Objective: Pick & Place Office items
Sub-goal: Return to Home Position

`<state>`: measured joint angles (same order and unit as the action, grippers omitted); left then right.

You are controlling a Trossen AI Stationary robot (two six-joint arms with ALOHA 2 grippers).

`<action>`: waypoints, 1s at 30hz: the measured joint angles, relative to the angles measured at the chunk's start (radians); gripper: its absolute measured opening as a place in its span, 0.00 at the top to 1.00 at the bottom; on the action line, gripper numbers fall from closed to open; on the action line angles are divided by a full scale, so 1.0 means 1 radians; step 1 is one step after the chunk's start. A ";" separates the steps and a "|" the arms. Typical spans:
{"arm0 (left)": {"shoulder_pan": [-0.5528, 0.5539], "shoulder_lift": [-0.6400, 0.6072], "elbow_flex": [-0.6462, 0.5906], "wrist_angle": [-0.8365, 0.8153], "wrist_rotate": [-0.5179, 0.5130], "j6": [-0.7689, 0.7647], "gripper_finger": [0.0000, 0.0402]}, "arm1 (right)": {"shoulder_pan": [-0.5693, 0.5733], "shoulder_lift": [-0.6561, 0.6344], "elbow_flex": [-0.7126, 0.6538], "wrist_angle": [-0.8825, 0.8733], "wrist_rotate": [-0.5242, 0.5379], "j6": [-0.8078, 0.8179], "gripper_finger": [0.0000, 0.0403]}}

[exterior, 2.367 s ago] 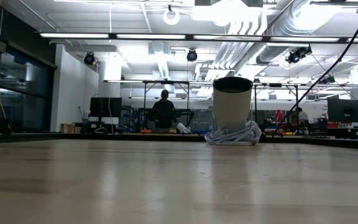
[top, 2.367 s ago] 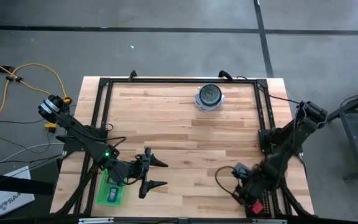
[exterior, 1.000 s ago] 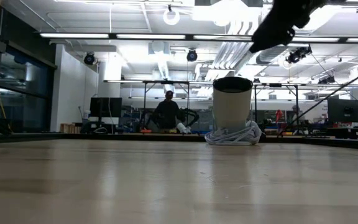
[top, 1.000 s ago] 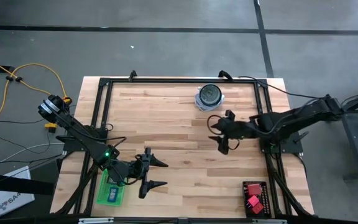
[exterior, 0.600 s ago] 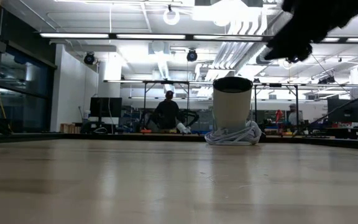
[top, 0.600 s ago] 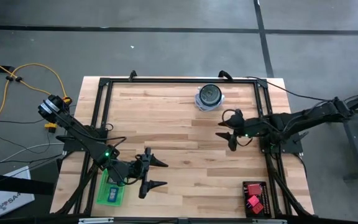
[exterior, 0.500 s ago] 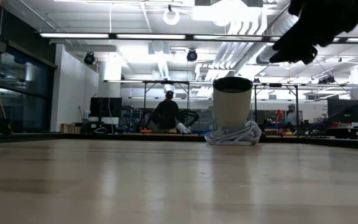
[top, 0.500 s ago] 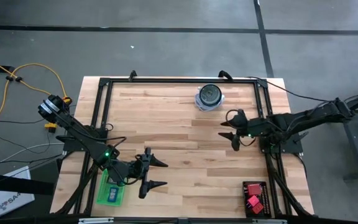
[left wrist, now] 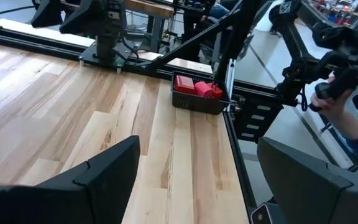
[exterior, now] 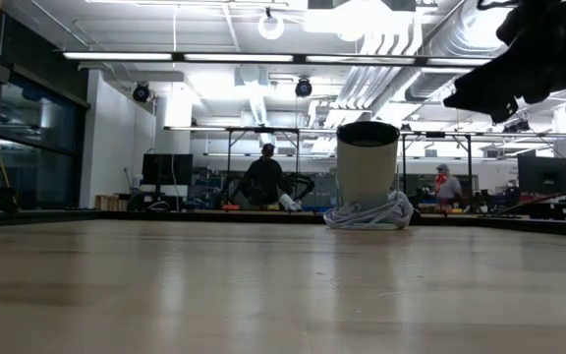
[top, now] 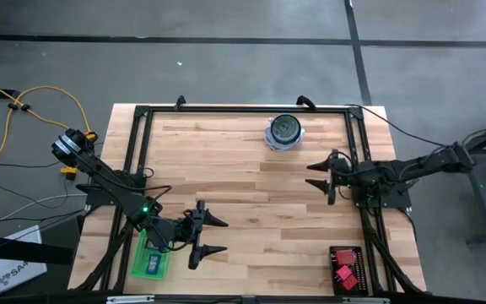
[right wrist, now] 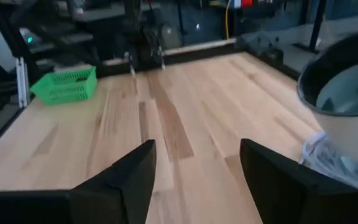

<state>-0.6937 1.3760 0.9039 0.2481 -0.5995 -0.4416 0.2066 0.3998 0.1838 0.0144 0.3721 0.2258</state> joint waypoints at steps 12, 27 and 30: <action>0.000 0.000 0.000 0.000 0.000 0.000 0.21 | -0.071 -0.145 -0.111 0.079 -0.071 -0.068 0.46; 0.000 0.000 0.000 0.000 0.000 0.000 0.21 | -0.141 -0.180 -0.174 0.071 -0.145 -0.056 0.46; 0.000 0.000 0.000 0.000 0.000 0.000 0.21 | -0.151 -0.180 -0.175 0.046 -0.157 -0.043 0.46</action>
<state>-0.6939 1.3762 0.9039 0.2484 -0.5997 -0.4412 0.0560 0.2203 0.0090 0.0607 0.2155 0.1829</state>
